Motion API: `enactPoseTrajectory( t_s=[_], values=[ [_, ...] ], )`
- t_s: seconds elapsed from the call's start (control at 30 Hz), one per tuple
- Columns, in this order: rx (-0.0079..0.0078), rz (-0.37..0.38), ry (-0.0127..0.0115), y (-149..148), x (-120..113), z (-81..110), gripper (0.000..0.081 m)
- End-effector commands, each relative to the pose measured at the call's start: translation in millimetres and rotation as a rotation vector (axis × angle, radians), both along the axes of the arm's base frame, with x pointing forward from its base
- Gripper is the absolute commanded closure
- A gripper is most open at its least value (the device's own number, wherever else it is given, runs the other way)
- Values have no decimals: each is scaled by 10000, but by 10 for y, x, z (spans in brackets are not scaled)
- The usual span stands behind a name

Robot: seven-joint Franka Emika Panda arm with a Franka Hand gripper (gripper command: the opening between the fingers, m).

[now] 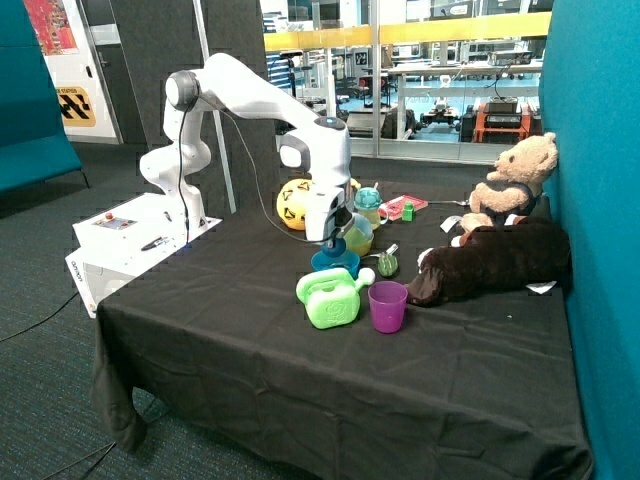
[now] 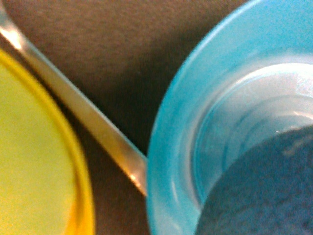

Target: Sort the balls from left to right in order of size

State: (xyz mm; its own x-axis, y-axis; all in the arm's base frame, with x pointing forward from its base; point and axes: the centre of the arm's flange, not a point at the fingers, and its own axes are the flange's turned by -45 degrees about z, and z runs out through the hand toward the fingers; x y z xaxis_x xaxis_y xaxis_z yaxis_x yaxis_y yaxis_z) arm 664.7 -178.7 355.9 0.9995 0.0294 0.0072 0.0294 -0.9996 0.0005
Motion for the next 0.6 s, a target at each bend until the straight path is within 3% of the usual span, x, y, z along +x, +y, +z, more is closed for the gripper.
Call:
enactPoseTrajectory(
  t_s=[0.0, 0.43, 0.47, 0.5, 0.57],
  values=[
    [2, 204, 72, 69, -39, 234, 808],
    [3, -87, 72, -26, -579, 501, 808],
    [6, -913, 72, -21, -618, 494, 808],
    [3, -104, 72, -30, -643, 507, 808],
    [3, -149, 72, -45, -722, 531, 808]
  ],
)
